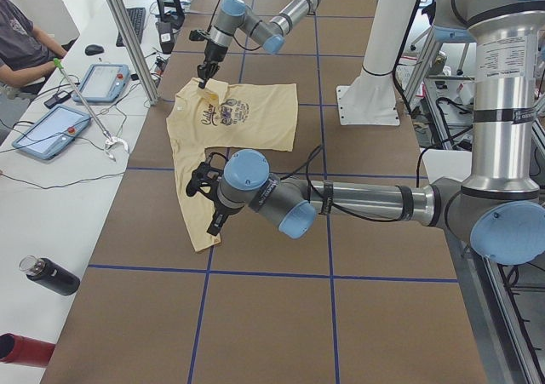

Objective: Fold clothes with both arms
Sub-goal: 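Carry the sleeve with the right gripper across the shirt toward the far shoulder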

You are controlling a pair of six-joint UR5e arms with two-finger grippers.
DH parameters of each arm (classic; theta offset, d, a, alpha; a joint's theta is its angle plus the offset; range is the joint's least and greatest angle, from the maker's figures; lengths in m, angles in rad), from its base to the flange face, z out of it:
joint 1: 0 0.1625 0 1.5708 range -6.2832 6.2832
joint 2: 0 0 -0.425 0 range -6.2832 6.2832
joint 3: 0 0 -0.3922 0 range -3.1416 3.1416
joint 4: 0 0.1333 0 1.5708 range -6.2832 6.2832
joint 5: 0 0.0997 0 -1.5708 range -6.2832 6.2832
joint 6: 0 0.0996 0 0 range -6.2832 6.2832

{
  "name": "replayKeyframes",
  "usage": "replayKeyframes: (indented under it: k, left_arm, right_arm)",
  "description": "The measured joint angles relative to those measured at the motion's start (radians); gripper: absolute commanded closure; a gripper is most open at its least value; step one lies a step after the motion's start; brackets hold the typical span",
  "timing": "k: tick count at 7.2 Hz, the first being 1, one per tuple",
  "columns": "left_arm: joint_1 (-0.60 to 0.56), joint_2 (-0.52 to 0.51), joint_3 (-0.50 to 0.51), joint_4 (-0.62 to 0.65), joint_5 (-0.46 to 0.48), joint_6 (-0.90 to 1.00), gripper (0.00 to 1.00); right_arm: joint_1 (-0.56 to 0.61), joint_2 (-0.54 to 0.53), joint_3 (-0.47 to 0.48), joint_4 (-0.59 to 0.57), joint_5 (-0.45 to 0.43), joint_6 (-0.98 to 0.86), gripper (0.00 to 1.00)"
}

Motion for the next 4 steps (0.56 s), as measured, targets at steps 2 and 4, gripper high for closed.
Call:
replayKeyframes:
  k: [2,4]
  left_arm:
    - [0.0,0.0,0.001,0.001,0.0,0.0,0.0]
    - [0.001,0.001,0.012,0.002,0.0,0.001,0.0]
  right_arm:
    - [-0.039,0.057,-0.133,0.067,-0.077,-0.002,0.02]
    - [-0.051,0.126,-0.205,0.086,-0.13,0.008,0.02]
